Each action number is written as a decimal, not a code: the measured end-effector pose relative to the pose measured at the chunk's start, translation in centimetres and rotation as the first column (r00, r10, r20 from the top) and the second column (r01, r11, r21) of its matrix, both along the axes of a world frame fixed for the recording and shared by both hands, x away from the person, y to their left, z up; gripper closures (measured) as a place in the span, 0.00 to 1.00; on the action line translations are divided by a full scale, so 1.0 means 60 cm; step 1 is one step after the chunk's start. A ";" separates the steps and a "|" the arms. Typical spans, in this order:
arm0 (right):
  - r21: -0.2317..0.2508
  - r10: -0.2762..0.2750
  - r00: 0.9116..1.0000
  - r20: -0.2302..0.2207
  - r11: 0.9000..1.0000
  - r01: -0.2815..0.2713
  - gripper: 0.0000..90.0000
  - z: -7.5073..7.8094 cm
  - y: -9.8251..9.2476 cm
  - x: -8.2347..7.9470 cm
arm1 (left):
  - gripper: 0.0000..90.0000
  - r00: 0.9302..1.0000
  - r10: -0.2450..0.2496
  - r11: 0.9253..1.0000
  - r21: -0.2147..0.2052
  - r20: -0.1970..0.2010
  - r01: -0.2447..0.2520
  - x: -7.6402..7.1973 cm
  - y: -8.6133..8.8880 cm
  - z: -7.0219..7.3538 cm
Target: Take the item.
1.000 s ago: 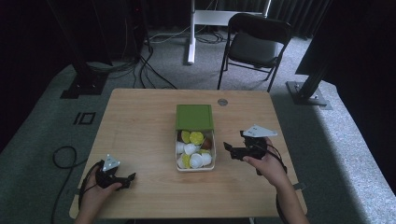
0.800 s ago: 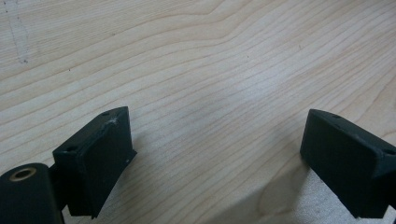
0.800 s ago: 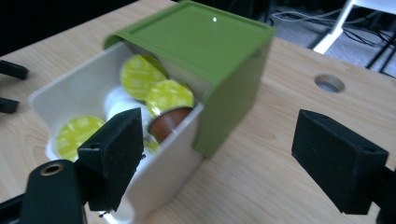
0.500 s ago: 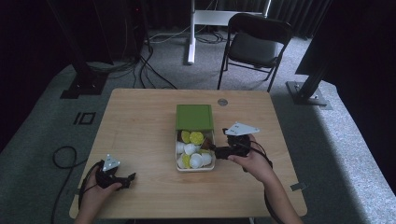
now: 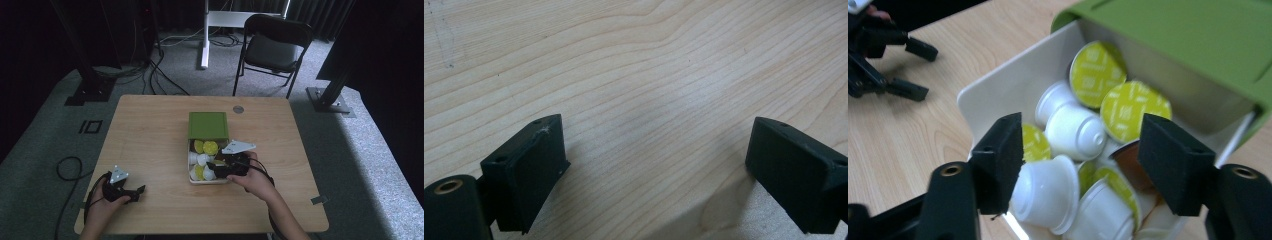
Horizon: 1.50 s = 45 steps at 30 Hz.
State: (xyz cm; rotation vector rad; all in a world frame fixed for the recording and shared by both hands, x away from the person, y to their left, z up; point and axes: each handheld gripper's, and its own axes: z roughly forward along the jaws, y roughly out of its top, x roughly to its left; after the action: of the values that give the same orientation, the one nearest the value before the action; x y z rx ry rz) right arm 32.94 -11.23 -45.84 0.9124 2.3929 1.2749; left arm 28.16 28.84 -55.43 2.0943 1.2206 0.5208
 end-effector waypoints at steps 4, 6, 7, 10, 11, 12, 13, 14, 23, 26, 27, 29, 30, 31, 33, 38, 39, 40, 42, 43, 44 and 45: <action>-0.010 0.013 1.000 -0.014 1.000 -0.013 0.47 -0.014 0.008 -0.005 | 0.11 1.000 0.000 1.000 -0.001 0.000 0.000 0.000 0.000 0.000; -0.026 0.024 1.000 -0.015 0.999 -0.024 0.49 -0.020 0.011 -0.008 | 0.11 1.000 0.001 1.000 -0.002 0.001 -0.001 0.000 0.000 0.000; -0.026 0.027 0.999 -0.025 0.999 -0.028 0.49 -0.023 0.012 -0.009 | 0.11 1.000 0.002 1.000 -0.002 0.000 -0.002 0.000 0.000 0.000; -0.024 0.038 0.998 -0.043 0.999 -0.039 0.50 -0.031 0.016 -0.012 | 0.11 1.000 0.001 1.000 -0.001 0.000 -0.001 0.000 0.000 0.000; -0.031 0.038 0.998 -0.044 0.999 -0.039 0.51 -0.034 0.017 -0.013 | 0.11 1.000 0.000 1.000 -0.001 0.000 0.000 0.000 0.000 0.000; -0.044 0.041 0.998 -0.039 0.998 -0.043 0.51 -0.037 0.018 -0.013 | 0.11 1.000 0.001 1.000 0.000 0.000 -0.001 0.000 0.000 0.000; -0.060 0.037 0.999 -0.030 0.997 -0.039 0.51 -0.039 0.020 -0.014 | 0.11 1.000 0.001 1.000 0.000 0.000 -0.001 0.000 0.000 0.000; -0.076 0.032 0.999 -0.027 0.997 -0.034 0.51 -0.042 0.022 -0.015 | 0.11 1.000 0.000 1.000 0.000 0.000 0.000 0.000 0.000 0.000; -0.139 0.019 1.000 0.003 0.990 -0.018 0.47 -0.047 0.032 -0.021 | 0.11 1.000 0.000 1.000 -0.001 0.000 0.000 0.000 0.000 0.000; -0.155 0.019 1.000 0.013 0.988 -0.017 0.45 -0.047 0.036 -0.022 | 0.11 1.000 0.000 1.000 -0.001 0.000 0.000 0.000 0.000 0.000; -0.159 0.018 1.000 0.017 0.987 -0.015 0.45 -0.048 0.037 -0.023 | 0.11 1.000 0.000 1.000 -0.001 0.000 0.000 0.000 0.000 0.000; -0.166 0.022 0.999 0.025 0.986 -0.017 0.45 -0.047 0.037 -0.024 | 0.11 1.000 0.000 1.000 0.000 0.000 0.000 0.000 0.000 0.000; -0.173 0.026 0.999 0.034 0.985 -0.020 0.45 -0.047 0.038 -0.024 | 0.11 1.000 0.000 1.000 -0.001 0.000 0.000 0.000 0.000 0.000; -0.174 0.028 0.999 0.035 0.985 -0.021 0.45 -0.047 0.039 -0.025 | 0.11 1.000 0.000 1.000 -0.001 0.000 0.000 0.000 0.000 0.000; -0.182 0.043 0.999 0.027 0.983 -0.037 0.45 -0.045 0.042 -0.030 | 0.11 1.000 0.000 1.000 -0.001 0.000 0.000 0.000 0.000 0.000; -0.219 0.056 0.998 0.022 0.974 -0.049 0.47 -0.053 0.052 -0.034 | 0.11 1.000 0.001 1.000 -0.001 0.000 -0.001 0.000 0.000 0.000; -0.211 0.050 0.999 0.016 0.977 -0.045 0.47 -0.055 0.053 -0.033 | 0.11 1.000 0.001 1.000 -0.001 0.000 -0.001 0.000 0.000 0.000; -0.199 0.044 0.999 0.013 0.979 -0.041 0.49 -0.056 0.053 -0.032 | 0.11 1.000 0.001 1.000 -0.001 0.000 -0.001 0.000 0.000 0.000; -0.188 0.035 0.999 0.009 0.982 -0.033 0.50 -0.057 0.052 -0.029 | 0.11 1.000 0.000 1.000 -0.001 0.000 0.000 0.000 0.000 0.000; -0.180 0.030 1.000 0.007 0.983 -0.029 0.50 -0.058 0.053 -0.028 | 0.11 1.000 0.000 1.000 -0.001 0.000 0.000 0.000 0.000 0.000; -0.175 0.022 1.000 0.001 0.984 -0.022 0.50 -0.058 0.054 -0.027 | 0.11 1.000 0.000 1.000 -0.001 0.000 0.000 0.000 0.000 0.000; -0.175 0.022 1.000 0.001 0.984 -0.022 0.50 -0.058 0.054 -0.027 | 0.11 1.000 0.000 1.000 -0.001 0.000 0.000 0.000 0.000 0.000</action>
State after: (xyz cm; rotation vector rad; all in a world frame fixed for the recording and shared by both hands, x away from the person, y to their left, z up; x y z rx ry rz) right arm 31.32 -7.97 -49.34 0.8340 2.4718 1.0523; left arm 28.16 28.85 -55.42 2.0937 1.2210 0.5204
